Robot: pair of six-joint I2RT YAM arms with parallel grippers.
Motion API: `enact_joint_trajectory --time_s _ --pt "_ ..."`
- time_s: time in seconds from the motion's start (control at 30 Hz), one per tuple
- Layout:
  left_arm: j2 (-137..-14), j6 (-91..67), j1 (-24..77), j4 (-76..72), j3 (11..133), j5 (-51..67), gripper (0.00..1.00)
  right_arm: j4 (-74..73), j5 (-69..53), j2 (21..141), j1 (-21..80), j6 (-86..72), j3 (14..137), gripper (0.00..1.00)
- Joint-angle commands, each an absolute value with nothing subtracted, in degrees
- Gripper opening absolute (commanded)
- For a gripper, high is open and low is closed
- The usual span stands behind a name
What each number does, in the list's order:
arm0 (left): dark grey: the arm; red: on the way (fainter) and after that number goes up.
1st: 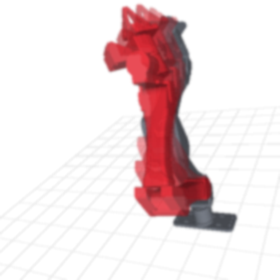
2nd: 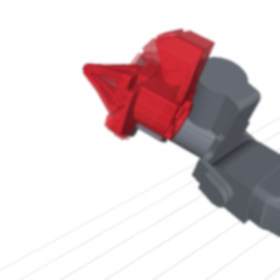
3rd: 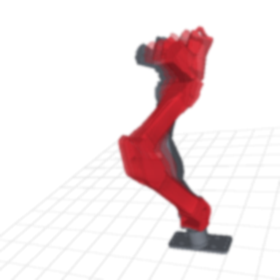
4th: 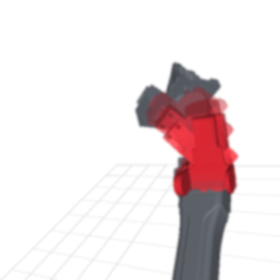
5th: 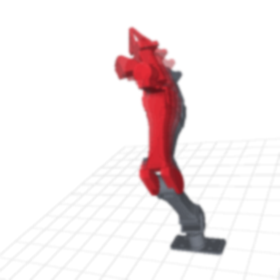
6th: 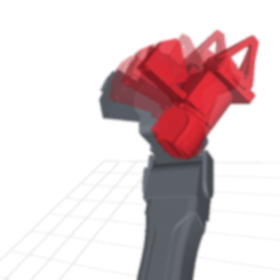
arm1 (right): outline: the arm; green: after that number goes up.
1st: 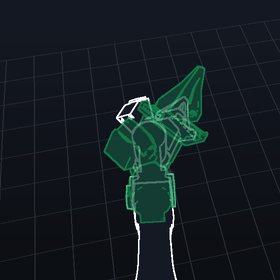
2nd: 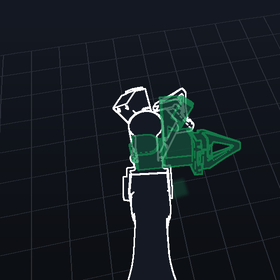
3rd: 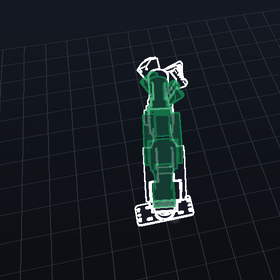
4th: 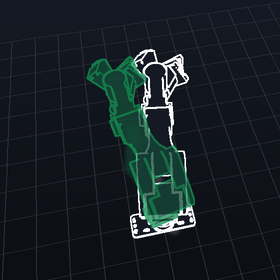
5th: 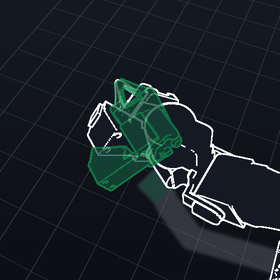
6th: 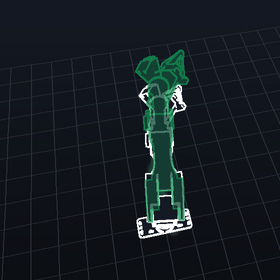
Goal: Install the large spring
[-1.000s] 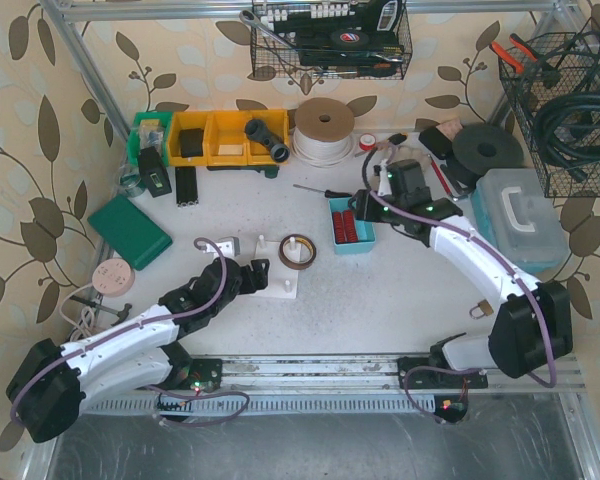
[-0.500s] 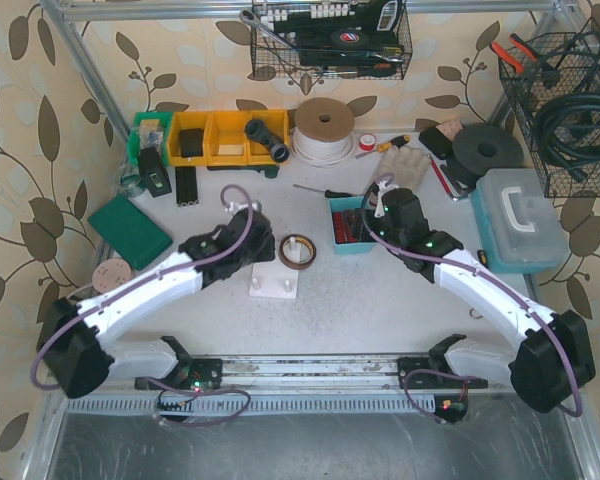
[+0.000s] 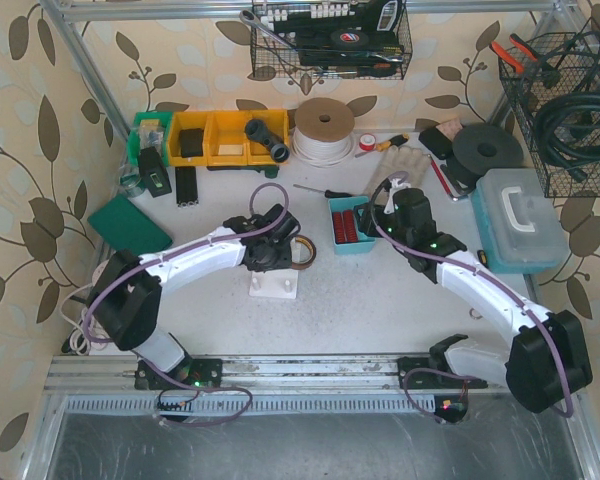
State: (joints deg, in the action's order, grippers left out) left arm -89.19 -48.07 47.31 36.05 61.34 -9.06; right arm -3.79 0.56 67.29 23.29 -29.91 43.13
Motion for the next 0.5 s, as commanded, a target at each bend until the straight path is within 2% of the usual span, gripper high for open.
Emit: enact_joint_trajectory --time_s 0.0,0.47 --pt "-92.64 -49.37 47.46 36.29 65.35 -8.38 0.44 -1.3 -1.14 67.57 22.94 -30.51 42.42 0.62" --pt "-101.23 -47.73 46.91 39.04 71.56 -11.16 0.48 -0.31 -1.32 68.38 22.85 -30.41 42.36 0.63"
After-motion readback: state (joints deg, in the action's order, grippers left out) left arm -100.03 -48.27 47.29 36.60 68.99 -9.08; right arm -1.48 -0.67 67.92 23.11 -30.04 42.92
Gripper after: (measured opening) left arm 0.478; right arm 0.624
